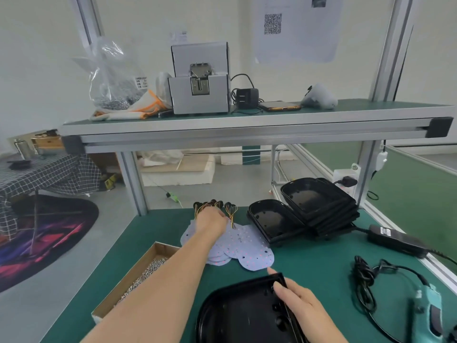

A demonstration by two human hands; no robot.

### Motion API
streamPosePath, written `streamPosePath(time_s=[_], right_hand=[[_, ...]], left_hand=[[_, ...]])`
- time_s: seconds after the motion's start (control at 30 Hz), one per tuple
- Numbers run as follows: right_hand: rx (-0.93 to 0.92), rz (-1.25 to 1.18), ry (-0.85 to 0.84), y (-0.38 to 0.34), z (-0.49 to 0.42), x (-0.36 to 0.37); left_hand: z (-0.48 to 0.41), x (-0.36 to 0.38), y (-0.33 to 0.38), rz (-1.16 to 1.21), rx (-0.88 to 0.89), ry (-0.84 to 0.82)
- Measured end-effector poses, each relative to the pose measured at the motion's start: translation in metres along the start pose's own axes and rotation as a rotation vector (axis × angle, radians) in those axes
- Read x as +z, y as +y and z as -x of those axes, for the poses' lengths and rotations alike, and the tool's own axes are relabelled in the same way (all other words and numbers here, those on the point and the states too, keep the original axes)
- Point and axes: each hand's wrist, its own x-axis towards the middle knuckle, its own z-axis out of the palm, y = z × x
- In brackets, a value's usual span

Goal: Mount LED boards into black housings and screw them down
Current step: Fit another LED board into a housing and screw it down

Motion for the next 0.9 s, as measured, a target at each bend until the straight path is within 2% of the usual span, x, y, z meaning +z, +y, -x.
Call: streamPosePath(time_s=[0.1,0.2,0.5,0.7,0.9], right_hand=[[-0.035,0.118,0.023,0.004,-0.002,0.002],[-0.078,0.21,0.088,0.009,-0.006,0.006],[-0.067,0.048,0.332,0.021,-0.018,0.01],[-0.103,0.043,0.329,0.028,-0.019,0.01],[-0.172,0.083,0.292,0.03,-0.02,0.008]], left_hand=[[-0.03,0.022,0.012,-0.142,-0.018,-0.07],[-0.047,0.041,0.011,-0.13,-0.045,-0.082],[-0.067,0.065,0.011,-0.265,-0.159,-0.023],[-0.066,0.053,0.009,-0.028,-0.104,0.02],[-0.035,0.022,0.01,0.486,0.011,0.198]])
